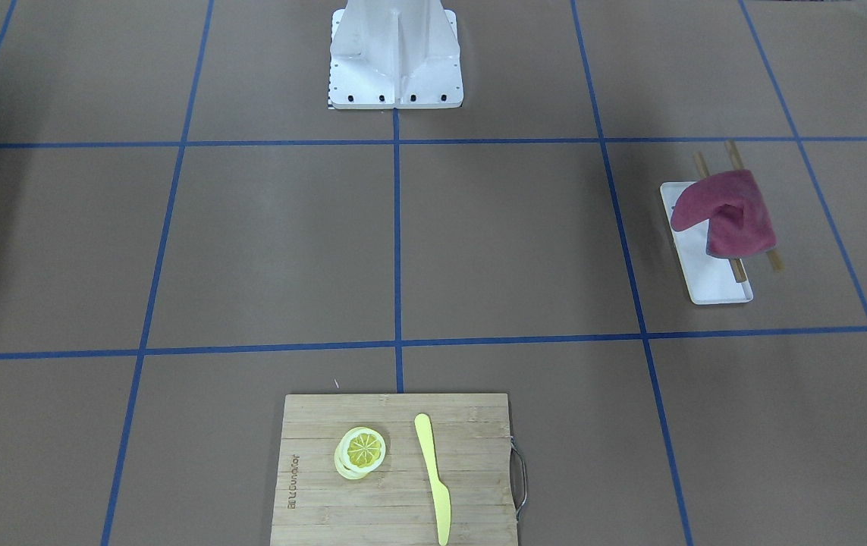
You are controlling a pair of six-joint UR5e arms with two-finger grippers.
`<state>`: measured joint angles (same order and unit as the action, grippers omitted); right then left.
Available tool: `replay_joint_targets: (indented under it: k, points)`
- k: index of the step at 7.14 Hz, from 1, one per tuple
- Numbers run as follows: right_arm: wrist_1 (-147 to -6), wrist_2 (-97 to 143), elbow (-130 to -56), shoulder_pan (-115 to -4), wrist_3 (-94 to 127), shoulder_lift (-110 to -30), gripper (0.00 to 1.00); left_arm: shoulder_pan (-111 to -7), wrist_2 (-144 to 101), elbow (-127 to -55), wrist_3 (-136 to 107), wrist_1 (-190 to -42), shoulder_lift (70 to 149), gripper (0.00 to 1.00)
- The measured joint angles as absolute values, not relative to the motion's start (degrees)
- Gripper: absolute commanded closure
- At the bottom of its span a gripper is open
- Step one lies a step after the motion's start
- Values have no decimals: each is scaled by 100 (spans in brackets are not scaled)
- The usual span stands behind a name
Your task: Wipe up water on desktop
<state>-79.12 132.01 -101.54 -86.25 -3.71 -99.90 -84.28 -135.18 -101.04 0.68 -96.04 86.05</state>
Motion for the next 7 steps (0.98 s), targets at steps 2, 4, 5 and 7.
replay_joint_targets:
  k: [2,4,5,7]
  points:
    - [-7367,13199,-10011,-8624,-382,-10111,0,-8429,-13550,-10144,73,-9626,8612,2]
    - [-7195,13182,-9959,-8622,-367,-10140,0,-8429,-13562,-10162,73,-9633,8613,2]
    - [-7179,13175,-9953,-8623,-355,-10142,0,-8429,-13567,-10171,75,-9658,8613,2]
    - [-7178,13181,-9947,-8626,-342,-10158,0,-8429,-13564,-10168,65,-9781,8602,2]
